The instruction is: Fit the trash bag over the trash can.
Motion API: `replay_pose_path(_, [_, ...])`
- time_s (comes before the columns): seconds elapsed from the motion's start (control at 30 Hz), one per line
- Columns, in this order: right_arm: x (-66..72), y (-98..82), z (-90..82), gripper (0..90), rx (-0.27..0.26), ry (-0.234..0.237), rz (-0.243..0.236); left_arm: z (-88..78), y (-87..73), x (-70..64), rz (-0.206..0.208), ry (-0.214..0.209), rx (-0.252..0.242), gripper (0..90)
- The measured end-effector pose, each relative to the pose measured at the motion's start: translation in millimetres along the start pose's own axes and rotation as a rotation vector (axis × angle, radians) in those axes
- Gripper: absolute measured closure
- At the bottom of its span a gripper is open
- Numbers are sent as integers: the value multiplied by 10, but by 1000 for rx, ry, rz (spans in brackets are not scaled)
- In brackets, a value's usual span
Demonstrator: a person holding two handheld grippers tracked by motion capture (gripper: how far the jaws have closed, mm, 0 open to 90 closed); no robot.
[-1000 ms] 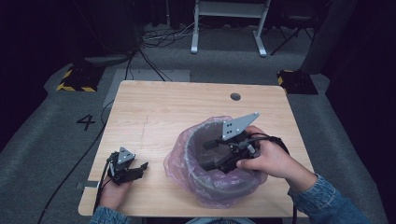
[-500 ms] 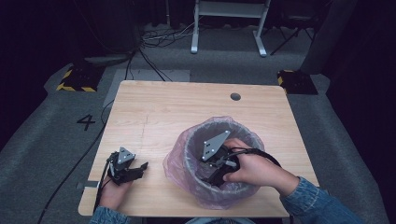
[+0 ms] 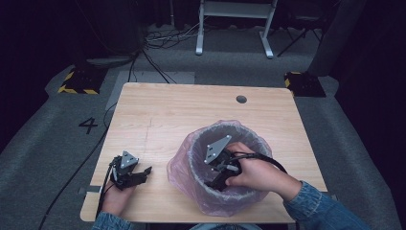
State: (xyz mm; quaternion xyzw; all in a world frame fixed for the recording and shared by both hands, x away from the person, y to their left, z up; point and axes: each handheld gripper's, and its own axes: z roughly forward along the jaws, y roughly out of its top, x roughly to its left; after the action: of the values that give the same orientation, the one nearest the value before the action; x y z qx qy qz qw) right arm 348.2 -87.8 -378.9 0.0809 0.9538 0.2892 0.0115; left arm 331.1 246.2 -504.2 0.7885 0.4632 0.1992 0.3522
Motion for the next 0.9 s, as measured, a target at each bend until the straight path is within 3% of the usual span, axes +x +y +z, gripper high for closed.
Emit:
replay_pose_path(0.27, [-138, 24, -384, 225, -133, -44, 53, 9, 8, 0, -5, 2, 3, 352])
replay_pose_path(0.6, [-209, 117, -507, 235, -175, -93, 57, 9, 7, -1, -4, 3, 3, 352])
replay_pose_path(0.67, [-202, 106, -453, 260, -154, -89, 53, 9, 8, -1, -4, 2, 3, 352])
replay_pose_path(0.8, [-187, 38, -205, 342, -36, -71, 44, 10, 7, -2, -6, 2, 3, 352])
replay_pose_path(0.9, [-198, 4, 0, 319, 49, -69, 50, 9, 8, -1, -5, 2, 3, 352])
